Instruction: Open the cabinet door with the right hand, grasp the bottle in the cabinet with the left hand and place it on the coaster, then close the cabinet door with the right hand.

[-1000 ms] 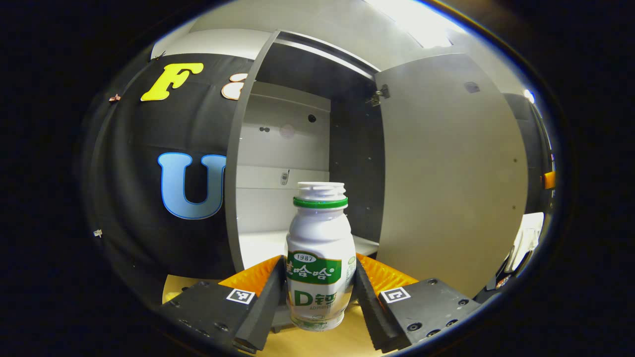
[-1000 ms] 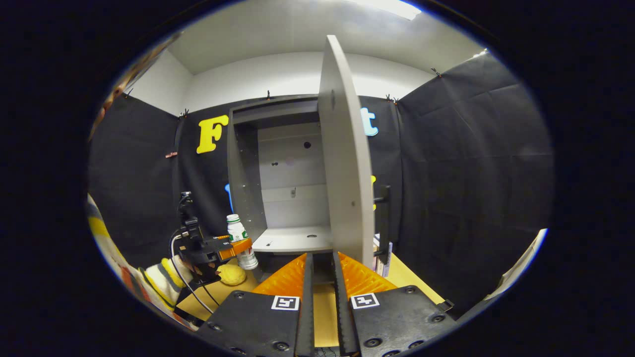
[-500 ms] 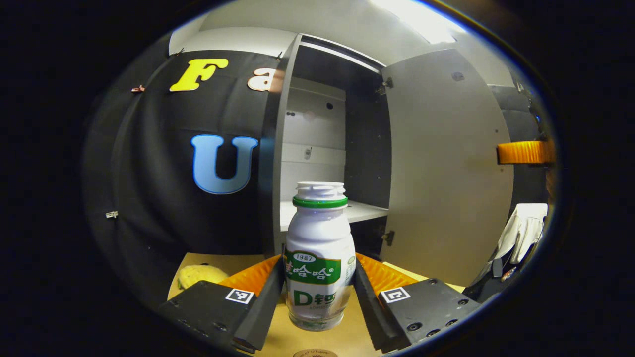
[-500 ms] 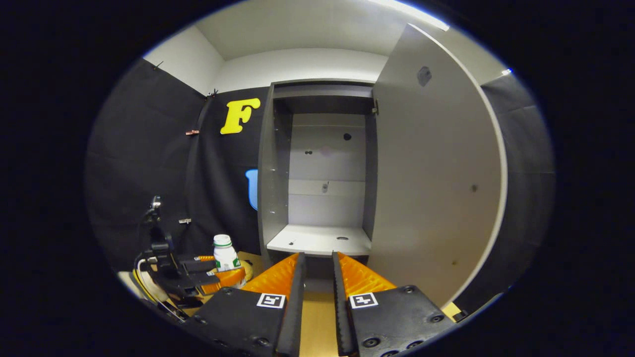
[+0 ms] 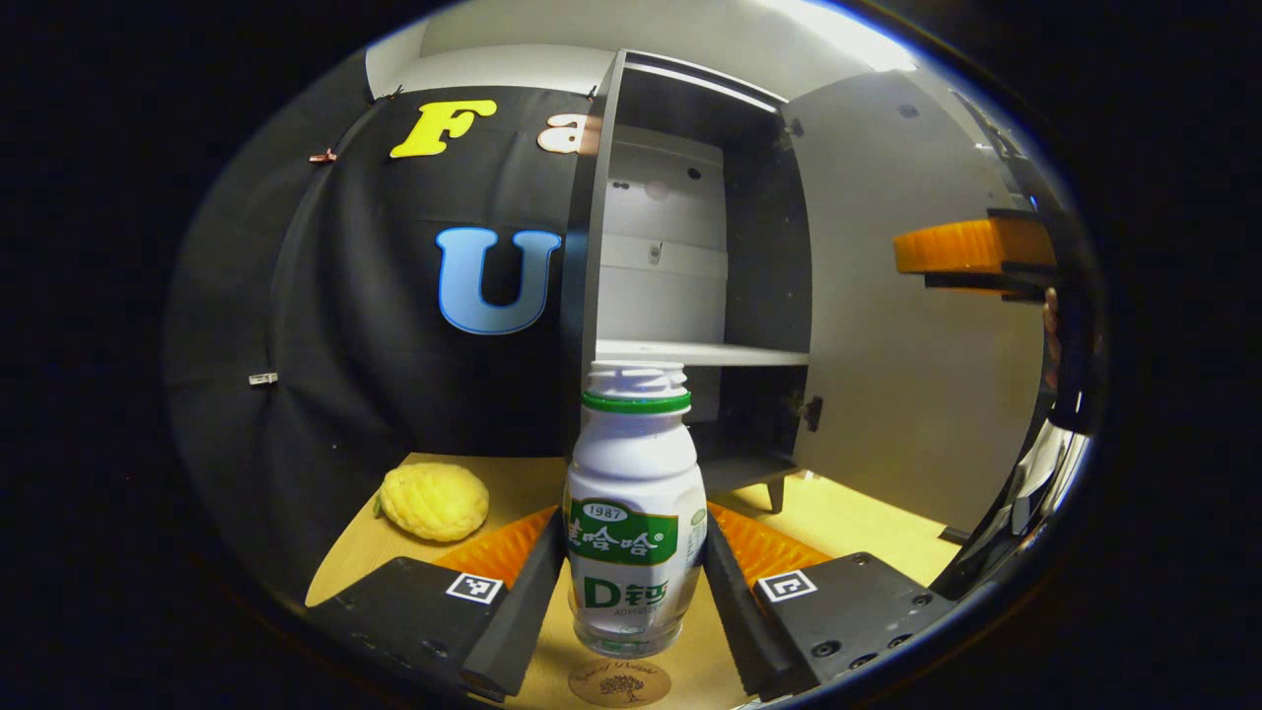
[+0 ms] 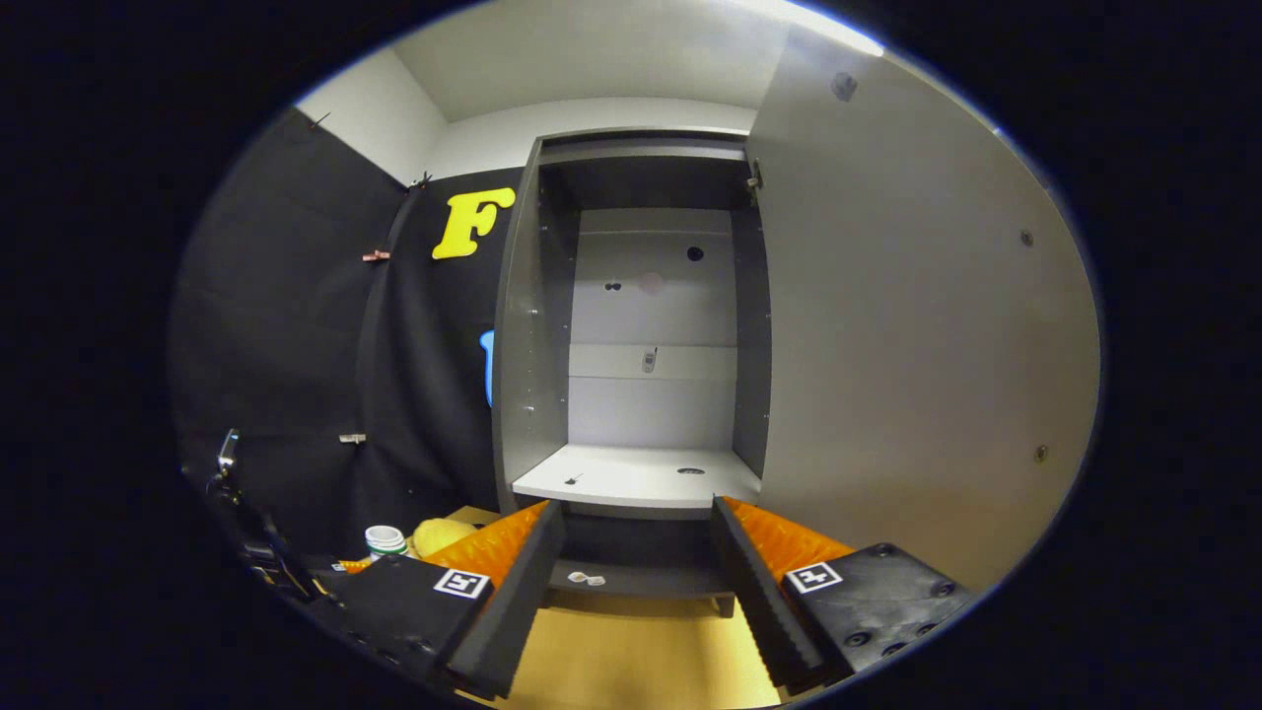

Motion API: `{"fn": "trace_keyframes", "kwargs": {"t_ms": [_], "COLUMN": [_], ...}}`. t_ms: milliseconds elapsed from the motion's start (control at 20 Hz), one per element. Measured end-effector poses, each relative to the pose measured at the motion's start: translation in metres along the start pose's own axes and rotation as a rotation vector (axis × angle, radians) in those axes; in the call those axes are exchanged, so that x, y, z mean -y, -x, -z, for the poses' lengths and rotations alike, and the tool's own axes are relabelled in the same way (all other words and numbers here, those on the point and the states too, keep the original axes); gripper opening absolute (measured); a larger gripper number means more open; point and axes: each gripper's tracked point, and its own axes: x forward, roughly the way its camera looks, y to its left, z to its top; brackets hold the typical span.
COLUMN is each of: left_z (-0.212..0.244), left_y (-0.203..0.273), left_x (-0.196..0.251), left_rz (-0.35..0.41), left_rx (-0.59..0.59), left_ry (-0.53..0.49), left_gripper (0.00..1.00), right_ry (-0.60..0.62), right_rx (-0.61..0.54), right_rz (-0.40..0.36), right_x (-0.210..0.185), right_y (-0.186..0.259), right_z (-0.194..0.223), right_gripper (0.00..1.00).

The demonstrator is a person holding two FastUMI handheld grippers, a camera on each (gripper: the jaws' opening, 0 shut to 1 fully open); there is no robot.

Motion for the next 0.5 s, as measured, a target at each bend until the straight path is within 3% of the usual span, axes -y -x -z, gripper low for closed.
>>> {"fn": "trace_keyframes", "kwargs": {"t_ms": [200,500], "left_z": [0.048,0.086], "left_y": [-0.001,0.011], "left_x": [0.000,0.004], "left_rz": [-0.038,-0.092], "left_rx": [0.009,0.051], "left_ry": [0.007,-0.009], "left_gripper": [0.79,0.80], "right_ry": [0.107,0.058], "right_rx": [0.039,-0.021], "right_rz": [-0.011,-0.062], "right_x": [-0.008,-0.028], "right_y": [-0.008,-0.014], "right_z": [0.020,0.061], "right_gripper": [0.98,0.98]}}
